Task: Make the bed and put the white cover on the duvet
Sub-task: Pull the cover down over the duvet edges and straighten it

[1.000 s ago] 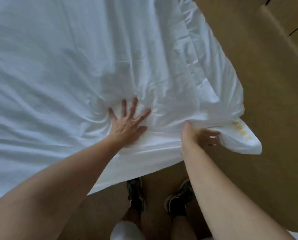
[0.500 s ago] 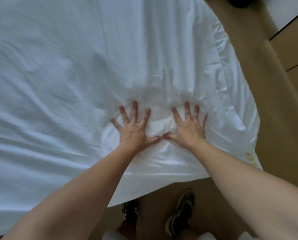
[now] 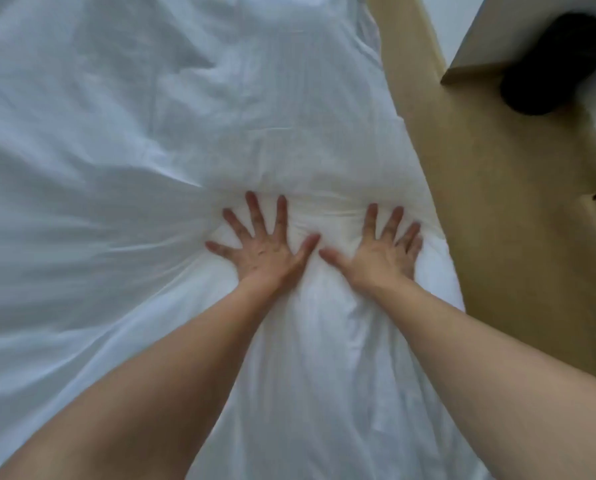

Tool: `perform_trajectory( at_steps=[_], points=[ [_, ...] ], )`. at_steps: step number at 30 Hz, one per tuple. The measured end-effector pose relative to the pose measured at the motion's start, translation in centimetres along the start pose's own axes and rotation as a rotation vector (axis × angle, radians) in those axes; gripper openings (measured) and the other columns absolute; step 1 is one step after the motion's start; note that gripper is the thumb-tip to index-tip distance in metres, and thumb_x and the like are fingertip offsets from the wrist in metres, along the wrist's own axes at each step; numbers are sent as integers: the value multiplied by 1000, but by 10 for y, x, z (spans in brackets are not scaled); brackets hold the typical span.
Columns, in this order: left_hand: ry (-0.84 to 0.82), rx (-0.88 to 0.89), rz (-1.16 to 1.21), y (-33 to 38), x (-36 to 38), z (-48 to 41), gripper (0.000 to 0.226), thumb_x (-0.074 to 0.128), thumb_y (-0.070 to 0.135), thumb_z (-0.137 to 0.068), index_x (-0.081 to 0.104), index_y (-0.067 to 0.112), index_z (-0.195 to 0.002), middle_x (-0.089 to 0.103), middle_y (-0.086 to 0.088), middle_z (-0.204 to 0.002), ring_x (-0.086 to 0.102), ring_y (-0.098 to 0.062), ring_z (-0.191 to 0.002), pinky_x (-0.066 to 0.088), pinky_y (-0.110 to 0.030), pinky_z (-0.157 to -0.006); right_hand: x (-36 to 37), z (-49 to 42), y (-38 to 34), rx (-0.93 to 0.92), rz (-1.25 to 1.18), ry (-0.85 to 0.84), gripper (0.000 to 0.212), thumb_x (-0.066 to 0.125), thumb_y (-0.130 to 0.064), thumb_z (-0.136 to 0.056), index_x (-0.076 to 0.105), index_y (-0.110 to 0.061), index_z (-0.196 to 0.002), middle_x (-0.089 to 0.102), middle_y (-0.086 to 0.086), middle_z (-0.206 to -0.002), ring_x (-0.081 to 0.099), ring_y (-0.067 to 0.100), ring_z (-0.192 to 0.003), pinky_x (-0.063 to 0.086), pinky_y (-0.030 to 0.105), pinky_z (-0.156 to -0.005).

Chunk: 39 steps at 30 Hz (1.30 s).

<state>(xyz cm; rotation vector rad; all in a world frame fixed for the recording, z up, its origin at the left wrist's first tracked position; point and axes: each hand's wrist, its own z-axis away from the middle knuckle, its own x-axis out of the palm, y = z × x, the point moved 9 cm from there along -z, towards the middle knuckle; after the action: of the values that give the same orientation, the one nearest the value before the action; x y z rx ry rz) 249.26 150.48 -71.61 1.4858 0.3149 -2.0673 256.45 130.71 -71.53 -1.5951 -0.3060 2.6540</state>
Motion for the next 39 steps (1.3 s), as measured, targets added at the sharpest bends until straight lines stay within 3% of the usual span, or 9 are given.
perform_trajectory(
  at_steps=[10,16,19,21,24,32,34,36,39],
  points=[
    [60,-287,-42,63,0,-71,88,3,76,-91,-25,24,-156,-23,-20,-165,-17,-41,-152,-6,-76,-111,-28,-98,-8,42,-118,-117,130,26,-94,-76,-16,0,-155,-15,32,-162,-16,49,-150,-3,68,-118],
    [678,-236,302,97,-71,-115,59,48,36,-83,49,2,-131,49,-25,-137,49,-43,-114,35,-50,-96,-167,-151,-80,-565,-371,624,98,67,-65,-81,24,-21,-157,16,17,-166,13,40,-153,12,66,-119],
    [878,-307,402,101,-120,-177,69,54,41,-87,42,13,-149,31,-25,-157,36,-41,-139,24,-51,-112,-171,-260,-150,-686,-6,187,92,53,-68,-89,-2,-43,-159,-7,5,-170,-9,38,-154,0,69,-119],
    [585,-353,248,109,-121,-255,81,36,66,-93,18,28,-162,3,-17,-169,7,-44,-153,5,-61,-122,-145,-313,-155,-594,120,-116,92,50,-67,-91,-12,-48,-156,-11,2,-169,-13,37,-154,-3,70,-118],
    [171,-445,107,105,-94,-327,93,7,86,-85,-8,34,-161,-20,0,-169,-19,-41,-153,-11,-73,-113,-129,-340,-159,-593,219,-178,90,49,-58,-92,-11,-40,-158,-7,7,-169,-11,40,-153,-3,68,-119],
    [-168,-615,132,110,-111,-365,125,5,92,-65,-16,12,-159,-25,-7,-166,-23,-38,-152,-1,-84,-105,-138,-362,-181,-678,350,-556,99,53,-68,-86,6,-23,-161,10,24,-165,4,46,-151,1,59,-122],
    [-290,-638,75,109,-125,-368,116,22,87,-76,-6,13,-161,-14,-13,-168,-11,-40,-153,11,-80,-108,-142,-360,-190,-703,403,-701,103,53,-73,-85,12,-16,-161,17,22,-164,2,43,-152,-1,60,-121],
    [-398,-575,35,110,-160,-381,94,47,74,-82,38,12,-153,30,-21,-160,31,-39,-145,38,-61,-109,-149,-354,-199,-718,490,-909,111,56,-73,-84,7,-10,-161,18,19,-165,1,45,-152,2,62,-120],
    [-108,-541,199,117,-258,-430,49,62,60,-86,71,12,-94,73,-12,-104,66,-33,-99,54,-38,-80,-200,-379,-243,-836,437,-998,76,63,-59,-88,50,-9,-144,54,16,-144,49,38,-134,42,47,-108]
  ],
)
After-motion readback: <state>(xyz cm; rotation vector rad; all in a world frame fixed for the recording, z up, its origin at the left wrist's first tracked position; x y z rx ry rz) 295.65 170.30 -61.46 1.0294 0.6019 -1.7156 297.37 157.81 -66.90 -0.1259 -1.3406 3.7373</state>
